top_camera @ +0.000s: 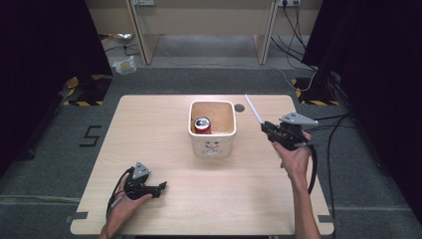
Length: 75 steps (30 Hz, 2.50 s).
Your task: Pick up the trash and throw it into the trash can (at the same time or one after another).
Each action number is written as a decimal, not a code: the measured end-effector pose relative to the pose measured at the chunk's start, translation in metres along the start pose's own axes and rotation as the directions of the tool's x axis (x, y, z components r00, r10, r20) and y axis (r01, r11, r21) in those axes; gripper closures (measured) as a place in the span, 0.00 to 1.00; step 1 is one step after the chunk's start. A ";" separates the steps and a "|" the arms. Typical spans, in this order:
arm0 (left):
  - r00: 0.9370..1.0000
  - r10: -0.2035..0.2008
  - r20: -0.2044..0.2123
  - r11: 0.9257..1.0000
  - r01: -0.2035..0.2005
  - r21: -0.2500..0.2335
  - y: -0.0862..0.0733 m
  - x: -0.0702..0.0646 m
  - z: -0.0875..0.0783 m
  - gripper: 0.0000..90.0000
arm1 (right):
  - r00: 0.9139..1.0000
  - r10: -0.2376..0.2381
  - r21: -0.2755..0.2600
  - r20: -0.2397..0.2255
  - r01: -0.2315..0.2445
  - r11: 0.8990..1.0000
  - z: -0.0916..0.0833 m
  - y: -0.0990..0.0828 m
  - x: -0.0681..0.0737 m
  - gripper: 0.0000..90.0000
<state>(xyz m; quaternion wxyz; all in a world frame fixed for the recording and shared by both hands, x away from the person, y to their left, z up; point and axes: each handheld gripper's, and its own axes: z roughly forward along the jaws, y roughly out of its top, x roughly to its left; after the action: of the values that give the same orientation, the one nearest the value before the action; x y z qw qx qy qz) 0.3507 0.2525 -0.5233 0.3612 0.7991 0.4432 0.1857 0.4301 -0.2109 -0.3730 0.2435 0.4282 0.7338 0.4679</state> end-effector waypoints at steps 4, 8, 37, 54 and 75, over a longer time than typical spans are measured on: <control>1.000 0.001 0.000 1.000 -0.001 -0.002 0.000 0.000 0.000 0.16 | 1.000 -0.016 -0.010 -0.026 0.016 1.000 0.004 0.015 0.008 0.88; 1.000 0.007 0.001 1.000 -0.007 0.003 0.000 0.000 0.000 0.16 | 0.999 -0.028 -0.024 -0.044 0.027 0.999 0.008 0.028 0.015 0.88; 1.000 -0.002 0.000 1.000 0.002 -0.006 0.000 0.000 0.000 0.16 | 0.985 -0.050 -0.033 -0.166 0.045 0.998 0.071 0.085 0.064 0.88; 1.000 0.002 0.002 1.000 -0.002 -0.001 0.000 0.001 0.000 0.16 | 0.981 -0.029 0.016 -0.191 0.033 0.999 0.114 0.092 0.080 0.88; 1.000 0.004 0.004 1.000 -0.004 0.001 0.000 0.001 0.000 0.16 | 0.985 -0.006 0.094 -0.174 0.022 0.995 0.142 0.083 0.073 0.88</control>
<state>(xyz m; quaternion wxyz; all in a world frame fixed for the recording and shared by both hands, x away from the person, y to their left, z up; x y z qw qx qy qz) 0.3509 0.2532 -0.5231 0.3613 0.8005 0.4410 0.1848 0.5334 -0.0647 -0.3584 0.1613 0.3919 0.7767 0.4660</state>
